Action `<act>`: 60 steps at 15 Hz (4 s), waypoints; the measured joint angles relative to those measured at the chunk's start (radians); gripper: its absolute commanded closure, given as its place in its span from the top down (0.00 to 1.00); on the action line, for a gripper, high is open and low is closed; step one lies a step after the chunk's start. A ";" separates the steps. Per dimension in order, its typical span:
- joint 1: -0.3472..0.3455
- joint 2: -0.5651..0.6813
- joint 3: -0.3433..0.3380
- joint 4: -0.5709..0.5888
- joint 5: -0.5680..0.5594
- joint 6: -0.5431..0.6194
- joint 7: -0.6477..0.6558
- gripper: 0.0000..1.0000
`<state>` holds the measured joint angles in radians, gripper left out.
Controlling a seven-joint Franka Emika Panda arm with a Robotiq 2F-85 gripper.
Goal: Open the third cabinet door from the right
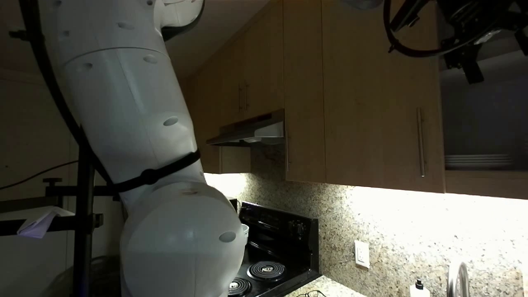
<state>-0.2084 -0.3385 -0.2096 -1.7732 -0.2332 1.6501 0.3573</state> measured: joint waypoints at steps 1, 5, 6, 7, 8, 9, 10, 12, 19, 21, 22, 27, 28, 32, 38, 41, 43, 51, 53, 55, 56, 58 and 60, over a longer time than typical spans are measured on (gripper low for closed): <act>-0.005 -0.005 -0.007 -0.007 0.002 0.000 0.000 1.00; -0.023 -0.023 -0.025 -0.030 0.010 0.000 0.000 1.00; -0.027 -0.026 -0.028 -0.032 0.011 0.000 0.000 1.00; -0.030 -0.028 -0.031 -0.034 0.013 0.000 0.000 1.00; -0.035 -0.029 -0.033 -0.034 0.015 0.000 0.000 1.00; -0.040 -0.031 -0.036 -0.034 0.017 0.000 0.000 1.00; -0.044 -0.032 -0.041 -0.034 0.018 0.000 0.000 1.00; -0.054 -0.034 -0.049 -0.034 0.027 0.000 0.000 1.00; -0.083 -0.036 -0.100 -0.033 0.075 0.002 0.000 1.00; -0.092 -0.040 -0.107 -0.033 0.078 0.002 0.000 1.00; -0.095 -0.045 -0.109 -0.033 0.078 0.002 0.000 1.00; -0.102 -0.067 -0.111 -0.034 0.080 0.002 0.000 1.00; -0.103 -0.071 -0.113 -0.034 0.082 0.002 0.000 1.00; -0.104 -0.080 -0.135 -0.034 0.100 -0.001 -0.009 1.00; -0.120 -0.086 -0.189 -0.033 0.123 -0.008 -0.046 1.00; -0.132 -0.089 -0.216 -0.032 0.146 -0.012 -0.076 1.00; -0.139 -0.096 -0.226 -0.032 0.151 -0.020 -0.088 1.00; -0.144 -0.214 -0.165 -0.089 0.145 -0.177 -0.125 1.00; -0.145 -0.262 -0.132 -0.126 0.139 -0.189 -0.125 1.00; -0.146 -0.314 -0.094 -0.169 0.133 -0.191 -0.123 1.00; -0.146 -0.341 -0.074 -0.191 0.131 -0.191 -0.121 1.00; -0.146 -0.390 -0.035 -0.231 0.129 -0.191 -0.114 1.00; -0.144 -0.430 0.004 -0.262 0.128 -0.191 -0.113 1.00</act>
<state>-0.3523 -0.7682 -0.2054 -2.0351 -0.1049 1.4594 0.2445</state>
